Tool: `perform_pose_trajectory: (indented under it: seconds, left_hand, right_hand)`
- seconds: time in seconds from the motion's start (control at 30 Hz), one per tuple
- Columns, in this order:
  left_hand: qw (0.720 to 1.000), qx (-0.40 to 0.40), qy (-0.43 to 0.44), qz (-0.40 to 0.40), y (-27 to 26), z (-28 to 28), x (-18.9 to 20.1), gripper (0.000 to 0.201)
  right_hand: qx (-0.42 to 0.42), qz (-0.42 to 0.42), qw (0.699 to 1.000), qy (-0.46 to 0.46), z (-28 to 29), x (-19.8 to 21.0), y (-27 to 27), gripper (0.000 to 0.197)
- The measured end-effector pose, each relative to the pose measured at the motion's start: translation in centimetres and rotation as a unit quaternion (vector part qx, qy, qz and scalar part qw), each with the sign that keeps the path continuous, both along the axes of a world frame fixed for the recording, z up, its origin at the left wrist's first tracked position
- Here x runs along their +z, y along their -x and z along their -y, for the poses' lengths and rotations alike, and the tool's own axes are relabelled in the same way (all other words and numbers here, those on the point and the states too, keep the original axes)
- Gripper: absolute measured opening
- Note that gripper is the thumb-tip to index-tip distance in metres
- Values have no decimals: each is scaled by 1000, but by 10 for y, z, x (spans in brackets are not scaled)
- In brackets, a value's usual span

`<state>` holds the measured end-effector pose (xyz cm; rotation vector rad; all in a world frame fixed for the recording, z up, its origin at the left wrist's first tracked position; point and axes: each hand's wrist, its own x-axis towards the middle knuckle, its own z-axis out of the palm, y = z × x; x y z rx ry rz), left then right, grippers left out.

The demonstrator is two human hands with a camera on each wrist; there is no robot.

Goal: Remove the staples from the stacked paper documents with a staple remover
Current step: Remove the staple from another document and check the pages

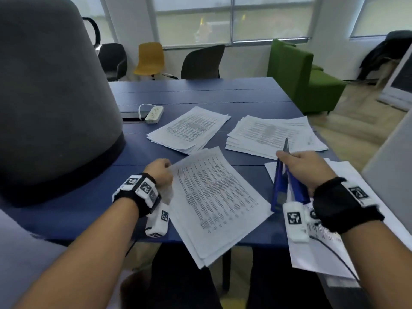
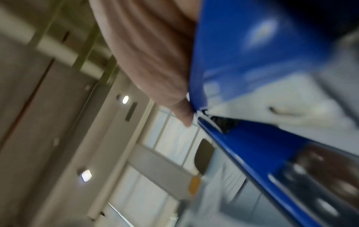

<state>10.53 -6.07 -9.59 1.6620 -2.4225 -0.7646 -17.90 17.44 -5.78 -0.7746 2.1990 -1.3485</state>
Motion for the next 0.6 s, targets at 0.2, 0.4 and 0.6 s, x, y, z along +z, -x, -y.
perform_pose_trajectory:
  seconds: [0.2,0.4,0.6]
  left_hand:
    - [955,-9,83,-284,-16,-7,27,21]
    - [873,-54,119,-470,-23,-44,73,27]
    - [811,-96,119,-565,-30,-68,122,55]
  right_hand:
    - [60,-272,895,-349,11,-8,40,37]
    - [80,-325,864,-376,14,-16,30,43]
    - [192,-140,968,82,28,58,-26,87]
